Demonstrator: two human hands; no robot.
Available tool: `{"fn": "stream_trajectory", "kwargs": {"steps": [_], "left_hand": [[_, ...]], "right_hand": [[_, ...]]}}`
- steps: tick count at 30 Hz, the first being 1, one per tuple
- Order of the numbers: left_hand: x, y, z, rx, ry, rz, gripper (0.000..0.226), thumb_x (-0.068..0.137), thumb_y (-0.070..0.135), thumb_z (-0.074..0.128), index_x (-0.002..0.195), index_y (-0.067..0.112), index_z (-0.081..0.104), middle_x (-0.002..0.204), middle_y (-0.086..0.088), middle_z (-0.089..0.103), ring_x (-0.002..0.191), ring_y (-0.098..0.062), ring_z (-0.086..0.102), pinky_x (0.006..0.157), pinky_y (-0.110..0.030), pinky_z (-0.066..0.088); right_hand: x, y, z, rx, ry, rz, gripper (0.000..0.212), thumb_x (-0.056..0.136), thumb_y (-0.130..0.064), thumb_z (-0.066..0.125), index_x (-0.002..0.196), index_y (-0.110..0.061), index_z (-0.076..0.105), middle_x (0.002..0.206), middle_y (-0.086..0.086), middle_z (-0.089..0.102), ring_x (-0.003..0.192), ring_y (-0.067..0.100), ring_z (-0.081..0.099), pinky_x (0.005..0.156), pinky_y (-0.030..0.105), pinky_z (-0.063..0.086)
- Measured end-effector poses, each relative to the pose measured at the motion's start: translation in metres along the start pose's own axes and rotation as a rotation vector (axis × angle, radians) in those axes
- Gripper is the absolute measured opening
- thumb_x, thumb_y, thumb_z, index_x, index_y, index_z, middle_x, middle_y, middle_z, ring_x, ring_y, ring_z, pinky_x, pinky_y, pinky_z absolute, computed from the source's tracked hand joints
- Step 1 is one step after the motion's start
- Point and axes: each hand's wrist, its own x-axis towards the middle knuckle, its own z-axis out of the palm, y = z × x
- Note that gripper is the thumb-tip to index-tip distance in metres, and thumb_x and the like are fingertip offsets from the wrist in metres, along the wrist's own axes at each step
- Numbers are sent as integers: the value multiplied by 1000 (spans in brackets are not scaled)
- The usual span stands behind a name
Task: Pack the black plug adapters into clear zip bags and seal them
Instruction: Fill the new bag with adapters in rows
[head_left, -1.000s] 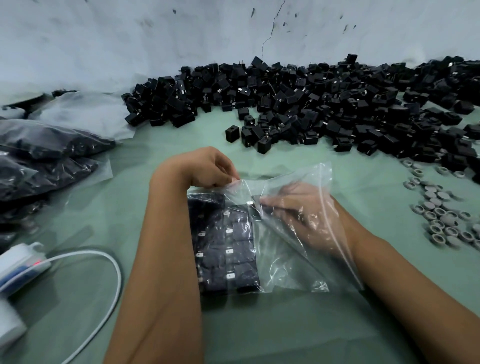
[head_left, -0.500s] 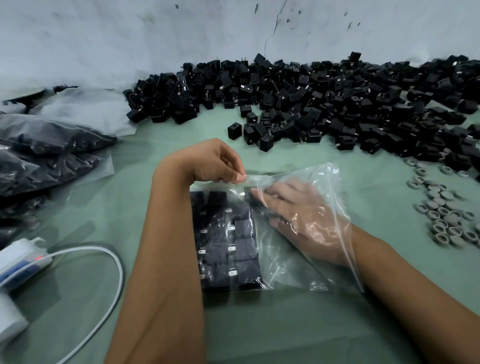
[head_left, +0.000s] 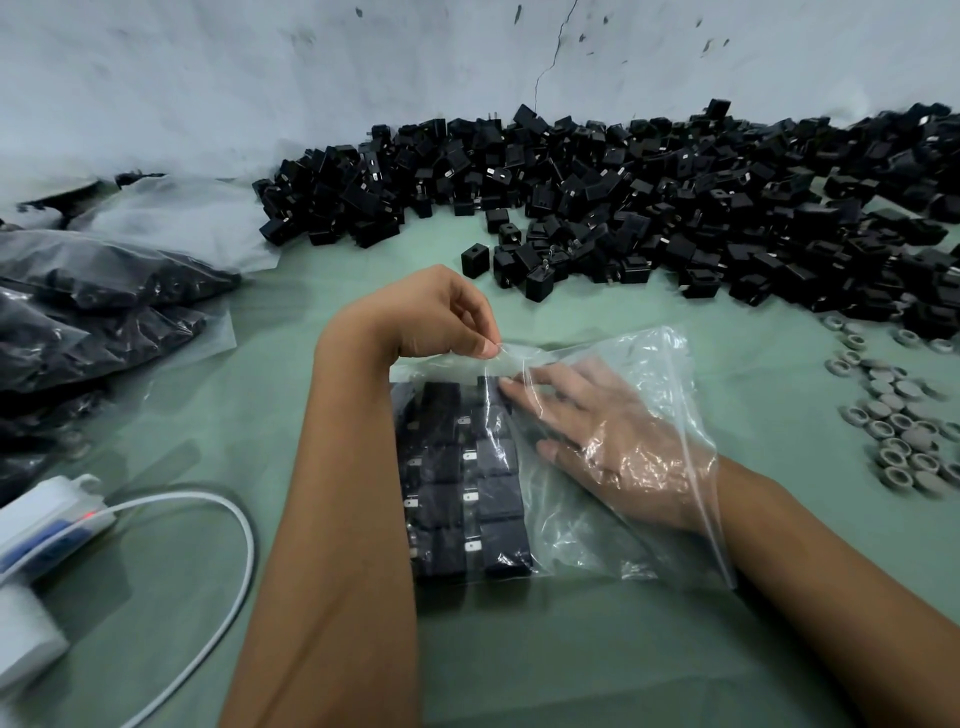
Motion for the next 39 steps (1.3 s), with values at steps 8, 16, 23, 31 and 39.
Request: {"fn": "stream_trajectory", "kwargs": {"steps": [8, 16, 23, 31, 39], "left_hand": [[2, 3, 1, 41, -22, -40, 10, 83, 12, 83, 77, 18, 78, 59, 9, 63, 55, -3, 54, 54, -14, 44], [2, -2, 2, 79, -98, -179, 8, 90, 23, 78, 82, 23, 81, 74, 11, 75, 79, -11, 66, 79, -29, 50], [-5, -2, -8, 73, -118, -155, 14, 81, 10, 84, 92, 17, 80, 90, -2, 79, 89, -17, 74, 89, -32, 56], [-2, 0, -3, 103, -126, -151, 24, 75, -2, 85, 89, 16, 78, 85, 1, 79, 88, -15, 75, 93, -36, 57], [-9, -9, -12, 94, -141, -201, 21, 78, 5, 85, 91, 19, 80, 93, 2, 80, 94, -17, 74, 89, -34, 58]], "right_hand": [[-3, 1, -2, -6, -66, -2, 62, 106, -54, 28, 162, -47, 0, 158, -12, 35, 124, 6, 32, 101, 38, 42], [-4, -7, -14, 82, -140, 83, 59, 104, -57, 21, 162, -48, 8, 163, -15, 31, 128, 6, 29, 104, 42, 38], [-4, -14, -24, 221, -185, 202, 76, 96, -66, 10, 162, -32, 24, 163, -8, 34, 133, -4, 15, 121, 41, 25], [1, -17, -20, 140, -205, 140, 63, 100, -70, 4, 160, -50, 4, 164, -6, 30, 141, 18, 26, 118, 53, 30], [11, -21, -18, 71, -170, 113, 64, 99, -64, 13, 158, -41, 18, 136, -11, 34, 119, 8, 30, 104, 41, 43]]}}
